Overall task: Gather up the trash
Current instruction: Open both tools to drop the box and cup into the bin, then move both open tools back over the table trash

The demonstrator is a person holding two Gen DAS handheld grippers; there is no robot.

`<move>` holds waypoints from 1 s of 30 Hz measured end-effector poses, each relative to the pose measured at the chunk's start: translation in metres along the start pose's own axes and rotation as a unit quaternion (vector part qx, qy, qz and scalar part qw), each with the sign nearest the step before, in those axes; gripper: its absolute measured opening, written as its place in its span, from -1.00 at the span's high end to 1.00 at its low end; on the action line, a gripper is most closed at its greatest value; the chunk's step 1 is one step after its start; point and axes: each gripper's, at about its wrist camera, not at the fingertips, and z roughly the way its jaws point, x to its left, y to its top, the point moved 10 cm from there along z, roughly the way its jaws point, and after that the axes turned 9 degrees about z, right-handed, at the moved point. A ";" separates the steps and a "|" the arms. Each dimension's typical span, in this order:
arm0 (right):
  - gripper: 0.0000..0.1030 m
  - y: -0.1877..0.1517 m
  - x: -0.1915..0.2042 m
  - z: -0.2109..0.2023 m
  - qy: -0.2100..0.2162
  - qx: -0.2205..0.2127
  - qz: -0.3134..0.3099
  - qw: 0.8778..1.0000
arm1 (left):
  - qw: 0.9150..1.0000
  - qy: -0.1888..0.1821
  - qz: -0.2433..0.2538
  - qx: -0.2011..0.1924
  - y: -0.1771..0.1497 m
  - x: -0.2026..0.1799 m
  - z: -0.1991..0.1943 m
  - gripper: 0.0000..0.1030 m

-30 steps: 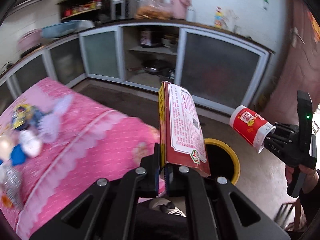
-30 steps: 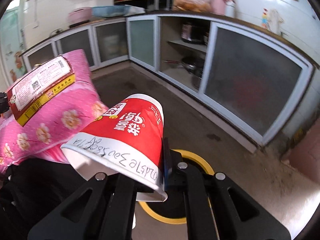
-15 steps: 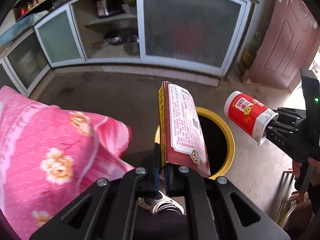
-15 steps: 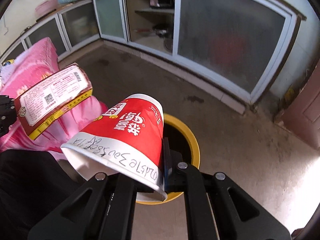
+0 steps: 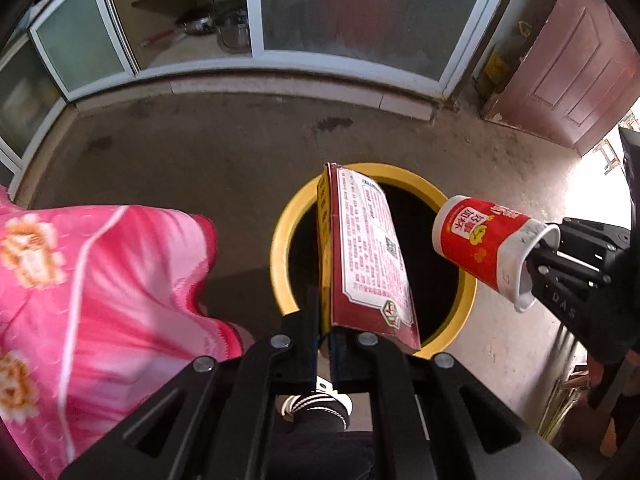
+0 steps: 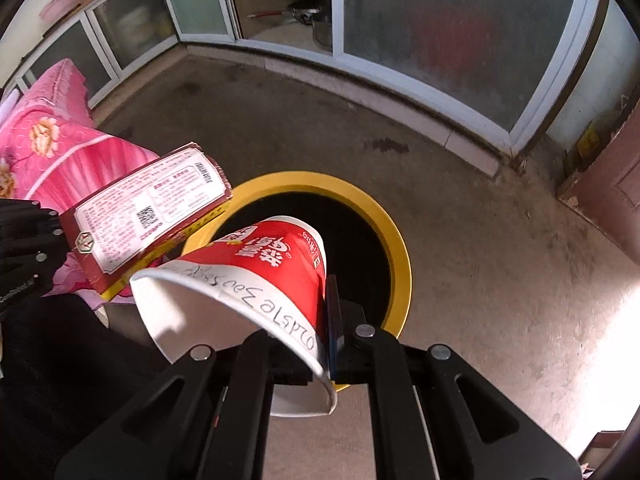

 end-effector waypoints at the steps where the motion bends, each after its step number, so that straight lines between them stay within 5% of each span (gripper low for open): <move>1: 0.91 0.000 -0.001 0.003 -0.003 0.003 0.000 1.000 | 1.000 -0.002 0.001 0.003 0.002 -0.002 0.004 0.93; 4: 0.80 -0.003 -0.004 0.015 -0.003 0.032 0.006 0.999 | 1.000 -0.013 -0.003 0.010 0.006 -0.004 0.012 0.85; 5: 0.51 -0.003 -0.005 0.017 -0.004 0.037 0.010 0.999 | 1.000 -0.016 -0.007 0.012 0.007 -0.004 0.014 0.75; 6: 0.13 -0.004 -0.007 0.018 -0.010 0.038 0.011 0.999 | 1.000 -0.013 -0.013 0.012 0.007 -0.001 0.013 0.45; 7: -0.04 -0.004 -0.010 0.019 -0.014 0.038 0.013 0.999 | 1.000 -0.010 -0.016 0.010 0.008 0.001 0.013 0.22; 8: -0.08 -0.003 -0.013 0.018 -0.017 0.034 0.017 0.999 | 1.000 -0.005 -0.020 0.003 0.009 0.003 0.011 -0.15; 9: -0.07 -0.003 -0.016 0.017 -0.025 0.033 0.017 0.999 | 1.000 -0.001 -0.027 -0.005 0.010 0.007 0.008 -0.20; 14: -0.05 -0.005 -0.036 0.007 -0.053 0.024 0.029 0.998 | 0.998 -0.017 -0.053 -0.020 0.008 0.013 -0.006 -0.20; 22: -0.03 0.011 -0.062 -0.053 -0.108 -0.054 0.035 0.992 | 0.993 -0.039 -0.087 -0.071 0.004 0.022 -0.064 -0.20; 27: -0.03 0.033 -0.043 -0.088 -0.076 -0.099 0.023 0.992 | 0.985 -0.037 -0.103 -0.136 -0.012 0.041 -0.140 -0.20; 30: -0.03 0.050 -0.004 -0.112 -0.017 -0.126 0.006 0.992 | 0.978 -0.013 -0.113 -0.175 -0.041 0.063 -0.192 -0.31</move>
